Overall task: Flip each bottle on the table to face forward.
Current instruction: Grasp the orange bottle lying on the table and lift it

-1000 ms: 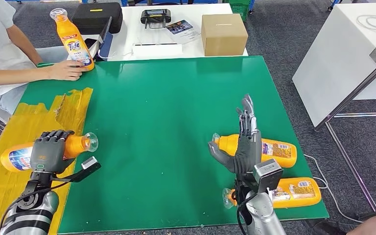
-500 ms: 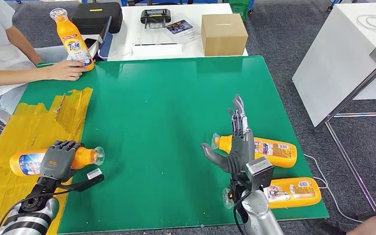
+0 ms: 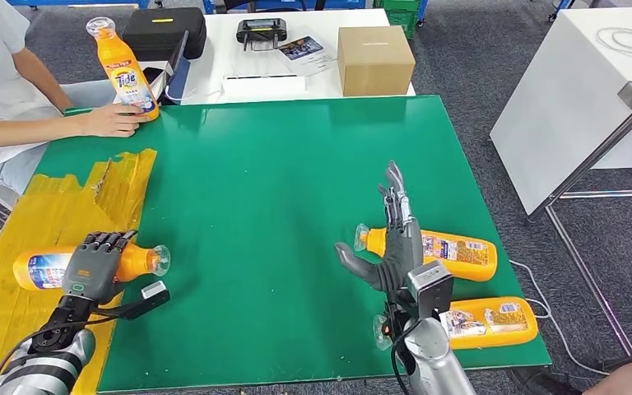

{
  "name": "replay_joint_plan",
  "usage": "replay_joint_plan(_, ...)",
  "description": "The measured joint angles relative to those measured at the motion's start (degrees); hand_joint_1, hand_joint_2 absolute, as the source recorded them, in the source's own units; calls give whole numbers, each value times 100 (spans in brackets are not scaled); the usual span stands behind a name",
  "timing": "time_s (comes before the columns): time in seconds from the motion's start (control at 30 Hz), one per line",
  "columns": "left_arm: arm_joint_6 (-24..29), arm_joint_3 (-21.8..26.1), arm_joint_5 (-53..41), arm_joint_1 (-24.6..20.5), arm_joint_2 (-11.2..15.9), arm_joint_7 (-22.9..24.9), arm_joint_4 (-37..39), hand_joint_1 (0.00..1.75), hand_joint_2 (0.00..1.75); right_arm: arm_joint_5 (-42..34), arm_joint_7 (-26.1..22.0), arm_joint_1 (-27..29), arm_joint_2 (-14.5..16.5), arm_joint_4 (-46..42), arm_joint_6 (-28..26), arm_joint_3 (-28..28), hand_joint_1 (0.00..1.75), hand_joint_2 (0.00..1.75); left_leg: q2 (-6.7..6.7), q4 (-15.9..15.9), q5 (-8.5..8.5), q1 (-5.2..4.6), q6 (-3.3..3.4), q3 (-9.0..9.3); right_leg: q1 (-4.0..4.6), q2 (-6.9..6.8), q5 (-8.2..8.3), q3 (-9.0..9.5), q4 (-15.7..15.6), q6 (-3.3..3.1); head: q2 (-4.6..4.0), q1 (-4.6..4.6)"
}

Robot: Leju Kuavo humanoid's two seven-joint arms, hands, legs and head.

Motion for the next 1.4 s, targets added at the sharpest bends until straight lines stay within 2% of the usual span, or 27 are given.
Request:
replay_joint_plan(0.73, 0, 298, 550, 11, -130, -567, 33, 0, 175, 27, 73, -66, -2, 192, 0, 0, 0, 175, 1, 0, 0, -1, 0, -3, -1, -1, 0, -1, 0, 0, 0, 1)
replay_joint_plan(0.9, 1, 457, 689, 91, -231, -891, -71, 0, 175, 27, 82, -79, -5, 239, 0, 0, 0, 175, 1, 0, 0, -1, 0, -3, -1, 0, 0, -3, 0, 0, 0, 0)
replay_joint_plan(1.2, -4, 1148, 454, 585, -707, -1585, -1338, 0, 175, 23, 102, -101, -42, 343, -10, -44, 0, 175, 3, 2, 0, -1, 0, -12, -1, 0, 0, -14, -1, 0, 0, 0)
replay_joint_plan(1.3, -6, 1343, 1169, 700, -909, -1969, -1789, 0, 175, 21, 114, -98, -54, 362, -43, -78, 0, 175, 2, 2, -1, -1, 0, -13, -1, 0, 0, -16, -1, 0, 0, 0)
replay_joint_plan(1.4, -8, 1262, 2398, 883, -1067, -2063, -2249, 0, 175, 93, 115, -76, -65, 359, -132, -127, 0, 175, 3, 2, -2, -1, 0, -13, -1, 1, 0, -18, -1, 0, 0, 0)
